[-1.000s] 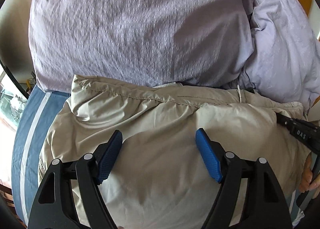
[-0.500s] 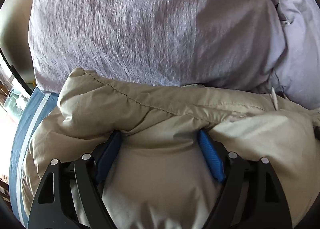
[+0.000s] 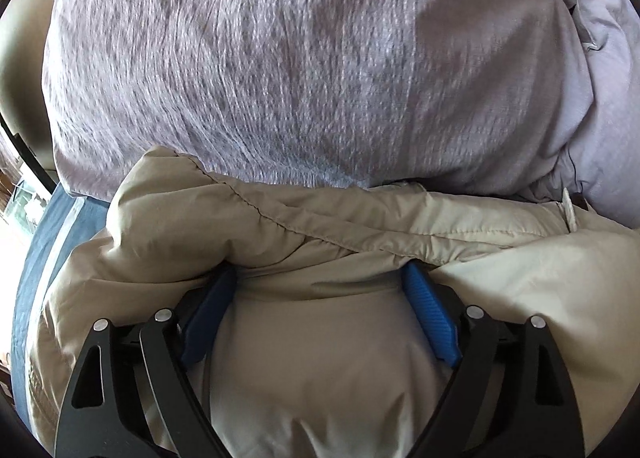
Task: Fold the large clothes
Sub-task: 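Open both grippers and press the folded edge flat near the collar, then grasp the folded jacket edge near the collar with both grippers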
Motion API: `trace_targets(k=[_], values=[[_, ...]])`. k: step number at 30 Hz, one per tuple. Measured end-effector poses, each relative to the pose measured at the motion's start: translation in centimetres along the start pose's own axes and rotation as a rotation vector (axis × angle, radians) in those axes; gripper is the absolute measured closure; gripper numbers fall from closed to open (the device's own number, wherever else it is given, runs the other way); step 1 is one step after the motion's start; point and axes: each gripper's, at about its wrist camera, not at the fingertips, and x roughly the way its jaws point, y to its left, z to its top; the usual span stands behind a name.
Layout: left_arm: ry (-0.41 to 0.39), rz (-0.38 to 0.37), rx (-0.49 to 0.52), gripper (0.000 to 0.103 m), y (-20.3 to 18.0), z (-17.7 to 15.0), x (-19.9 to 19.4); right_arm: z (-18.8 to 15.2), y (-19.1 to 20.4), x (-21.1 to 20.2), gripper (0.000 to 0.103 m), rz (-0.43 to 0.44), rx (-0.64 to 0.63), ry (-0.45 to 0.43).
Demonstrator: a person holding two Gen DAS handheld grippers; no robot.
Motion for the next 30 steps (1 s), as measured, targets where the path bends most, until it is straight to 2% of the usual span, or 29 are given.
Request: trace_targets(k=[5, 9, 13, 19, 30], values=[[0.006, -0.012, -0.012, 0.014, 0.2, 0.5, 1.4, -0.3, -1.2, 1.5, 0.043, -0.112, -0.025, 0.033], [0.006, -0.023, -0.023, 0.013, 0.4, 0.6, 2.3, -1.0, -1.8, 3.0, 0.042, -0.145, -0.029, 0.05], [-0.002, -0.032, -0.035, 0.013, 0.3, 0.7, 3.1, -1.6, -1.2, 4.2, 0.039, -0.181, -0.063, 0.028], [-0.018, -0.04, -0.051, 0.011, 1.3, 0.0, 4.0, -2.5, -1.5, 4.9, 0.036, -0.197, -0.074, 0.005], [-0.02, -0.039, -0.055, 0.01, -0.1, -1.2, 4.6, -3.5, -0.8, 5.8, 0.034, -0.215, -0.091, 0.014]])
